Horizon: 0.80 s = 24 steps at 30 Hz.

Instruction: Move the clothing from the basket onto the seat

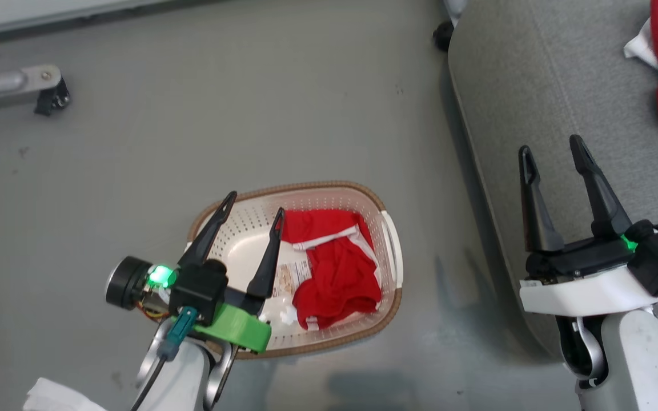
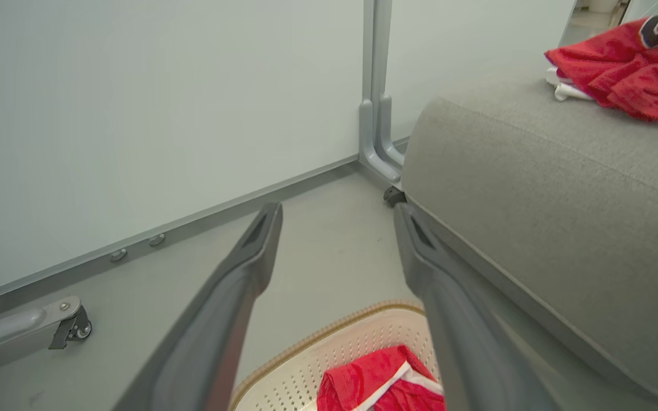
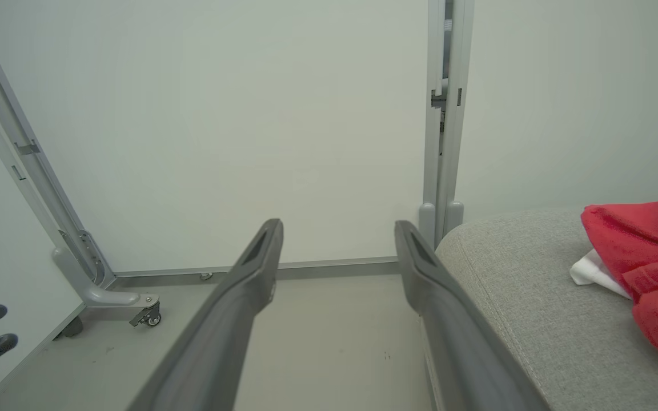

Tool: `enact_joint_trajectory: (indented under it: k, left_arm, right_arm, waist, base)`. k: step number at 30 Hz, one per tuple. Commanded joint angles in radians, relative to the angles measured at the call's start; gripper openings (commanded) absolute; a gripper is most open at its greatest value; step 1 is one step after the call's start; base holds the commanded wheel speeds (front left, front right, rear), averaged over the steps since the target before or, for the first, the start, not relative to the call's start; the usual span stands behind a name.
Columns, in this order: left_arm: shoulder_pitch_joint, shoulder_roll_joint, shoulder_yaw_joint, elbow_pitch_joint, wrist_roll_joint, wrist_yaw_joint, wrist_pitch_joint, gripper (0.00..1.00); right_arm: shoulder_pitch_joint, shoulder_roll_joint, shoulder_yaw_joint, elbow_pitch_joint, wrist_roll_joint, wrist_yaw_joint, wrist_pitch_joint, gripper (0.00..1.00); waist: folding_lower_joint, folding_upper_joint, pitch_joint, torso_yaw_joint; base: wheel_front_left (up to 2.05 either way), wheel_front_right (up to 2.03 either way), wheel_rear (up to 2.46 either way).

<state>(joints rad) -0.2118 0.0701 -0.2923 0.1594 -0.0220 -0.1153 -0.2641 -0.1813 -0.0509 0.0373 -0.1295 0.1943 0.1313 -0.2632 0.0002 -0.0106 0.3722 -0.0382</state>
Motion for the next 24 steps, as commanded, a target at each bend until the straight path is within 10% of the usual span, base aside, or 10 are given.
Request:
enact_joint_trajectory:
  k: [1,24]
  left_arm:
    - [-0.054,0.009,-0.012,0.030,0.014,-0.006,-0.001,1.00]
    - [-0.656,-0.017,-0.437,0.800,-0.255,-0.016,0.047,1.00]
  right_arm:
    - [-0.029,-0.005,-0.002,-0.008,-0.004,-0.001,-0.002,1.00]
    - [-0.203,-0.019,-0.061,-0.170,-0.011,-0.001,-0.002,1.00]
  waist:
    - [-0.0002,0.0106,0.193,-0.004]
    - [-0.0002,0.0106,0.586,-0.074]
  base:
    - [0.00,0.00,0.00]
    - [0.00,0.00,0.00]
